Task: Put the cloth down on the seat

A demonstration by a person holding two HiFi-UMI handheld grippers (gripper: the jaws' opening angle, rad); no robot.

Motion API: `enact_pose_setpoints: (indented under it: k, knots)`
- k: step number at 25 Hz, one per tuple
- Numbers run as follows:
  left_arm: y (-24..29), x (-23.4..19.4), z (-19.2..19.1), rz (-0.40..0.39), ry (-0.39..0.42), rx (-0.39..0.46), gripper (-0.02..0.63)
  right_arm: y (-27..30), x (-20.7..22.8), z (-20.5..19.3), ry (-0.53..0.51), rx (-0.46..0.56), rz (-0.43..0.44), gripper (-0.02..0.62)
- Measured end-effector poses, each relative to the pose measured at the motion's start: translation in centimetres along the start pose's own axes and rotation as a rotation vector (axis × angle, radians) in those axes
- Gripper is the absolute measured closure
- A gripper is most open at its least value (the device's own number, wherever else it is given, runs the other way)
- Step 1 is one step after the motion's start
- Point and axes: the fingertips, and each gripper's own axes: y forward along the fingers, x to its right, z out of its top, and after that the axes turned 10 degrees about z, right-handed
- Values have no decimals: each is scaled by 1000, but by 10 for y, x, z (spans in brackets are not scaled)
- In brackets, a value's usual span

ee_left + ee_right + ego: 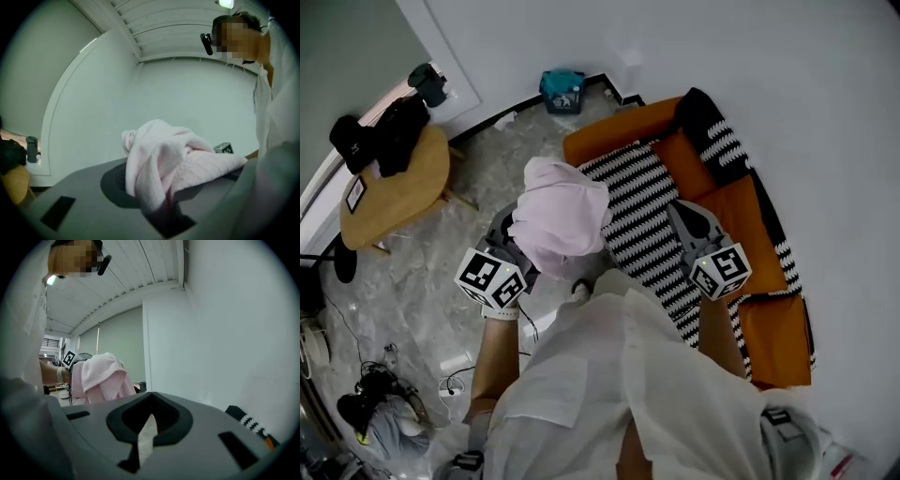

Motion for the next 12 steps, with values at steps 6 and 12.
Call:
enact_pose_setpoints:
  k: [6,12]
  knots:
    - [79,-25,5,-55,4,-28,469,20,60,-9,29,-19,-75,586]
    - [159,-49,7,-133,-41,-106,469,54,128,-15,71,-20,-149,586]
